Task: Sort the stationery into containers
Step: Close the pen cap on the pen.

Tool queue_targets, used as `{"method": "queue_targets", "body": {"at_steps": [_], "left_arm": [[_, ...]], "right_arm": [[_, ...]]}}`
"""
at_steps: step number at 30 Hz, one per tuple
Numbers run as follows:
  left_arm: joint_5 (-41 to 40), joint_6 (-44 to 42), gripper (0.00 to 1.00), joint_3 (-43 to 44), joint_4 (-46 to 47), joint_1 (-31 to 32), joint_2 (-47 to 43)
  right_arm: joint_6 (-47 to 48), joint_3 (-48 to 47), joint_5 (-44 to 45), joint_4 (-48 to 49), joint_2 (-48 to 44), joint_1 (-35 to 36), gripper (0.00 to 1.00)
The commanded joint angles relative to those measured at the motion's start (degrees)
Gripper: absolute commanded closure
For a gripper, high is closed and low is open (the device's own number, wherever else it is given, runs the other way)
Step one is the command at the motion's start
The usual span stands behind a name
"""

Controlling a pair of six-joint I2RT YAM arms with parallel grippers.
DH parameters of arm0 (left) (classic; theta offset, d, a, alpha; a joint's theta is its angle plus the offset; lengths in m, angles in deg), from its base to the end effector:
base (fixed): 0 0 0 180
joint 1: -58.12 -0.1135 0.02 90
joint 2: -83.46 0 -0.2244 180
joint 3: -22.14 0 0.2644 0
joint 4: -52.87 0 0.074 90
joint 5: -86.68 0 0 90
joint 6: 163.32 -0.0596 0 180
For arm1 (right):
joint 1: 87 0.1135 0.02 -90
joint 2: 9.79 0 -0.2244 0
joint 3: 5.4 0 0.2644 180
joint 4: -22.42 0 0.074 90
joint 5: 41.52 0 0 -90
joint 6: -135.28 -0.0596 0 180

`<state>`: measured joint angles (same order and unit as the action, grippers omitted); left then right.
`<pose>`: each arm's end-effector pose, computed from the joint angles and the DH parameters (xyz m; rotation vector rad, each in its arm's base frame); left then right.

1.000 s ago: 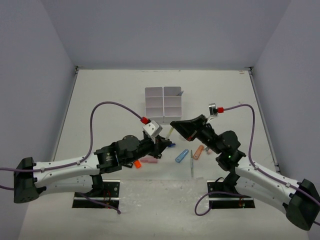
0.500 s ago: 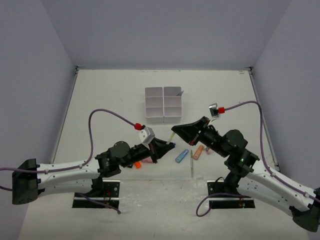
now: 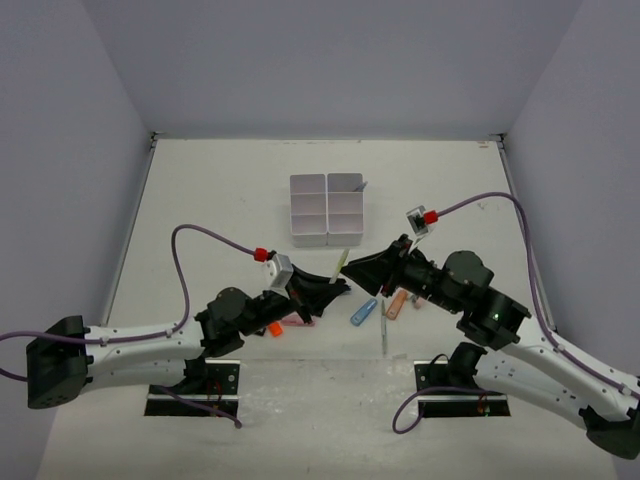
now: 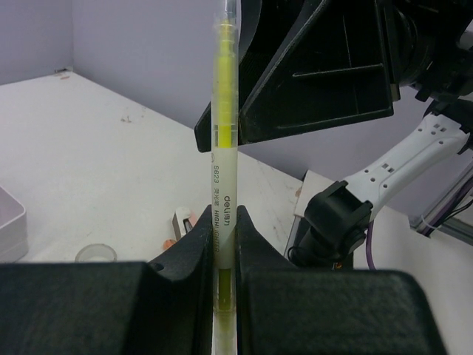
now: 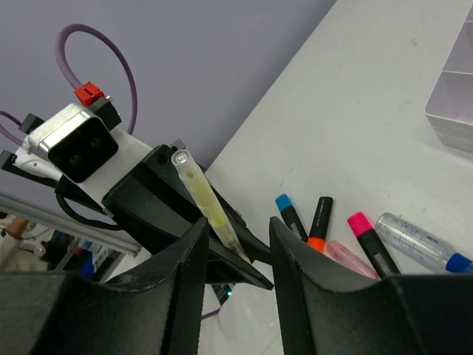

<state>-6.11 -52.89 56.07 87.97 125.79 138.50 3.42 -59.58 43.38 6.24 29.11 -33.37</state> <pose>0.1044 -0.2465 0.2345 0.5362 1.3381 -1.2568 0.1344 0.1914 0.3220 -0.2575 1.7448 1.3366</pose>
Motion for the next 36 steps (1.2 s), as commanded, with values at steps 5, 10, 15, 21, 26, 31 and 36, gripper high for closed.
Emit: {"method": "queue_targets", "body": {"at_steps": [5,10,15,21,26,31,36], "left_arm": [[-0.03,1.05,1.00,-0.54,5.58,-0.26,-0.62],[2.46,2.58,1.00,-1.36,5.72,-0.26,-2.63],[4.94,3.70,1.00,-1.65,6.63,-0.26,-2.75],[7.54,4.36,1.00,-1.56,7.94,-0.18,-2.04],[8.32,4.54,1.00,-1.26,8.12,-0.17,-1.75],[8.32,4.56,1.00,-1.12,7.95,-0.17,-1.52],[8.25,4.54,1.00,-1.12,7.59,-0.17,-1.51]], "right_arm": [[4.64,-5.62,2.70,-6.08,-2.24,0.09,0.57],[6.84,-7.67,4.37,-8.59,-4.30,0.08,0.57],[7.85,-11.49,2.58,-9.44,-2.00,-0.10,0.55],[9.43,-15.10,0.11,-9.42,1.61,-0.02,0.55],[9.87,-16.21,-1.45,-8.70,4.47,-0.06,0.59],[9.61,-15.69,-2.92,-6.91,5.48,-0.04,0.58],[9.52,-14.94,-2.66,-6.11,4.72,-0.09,0.59]]}}
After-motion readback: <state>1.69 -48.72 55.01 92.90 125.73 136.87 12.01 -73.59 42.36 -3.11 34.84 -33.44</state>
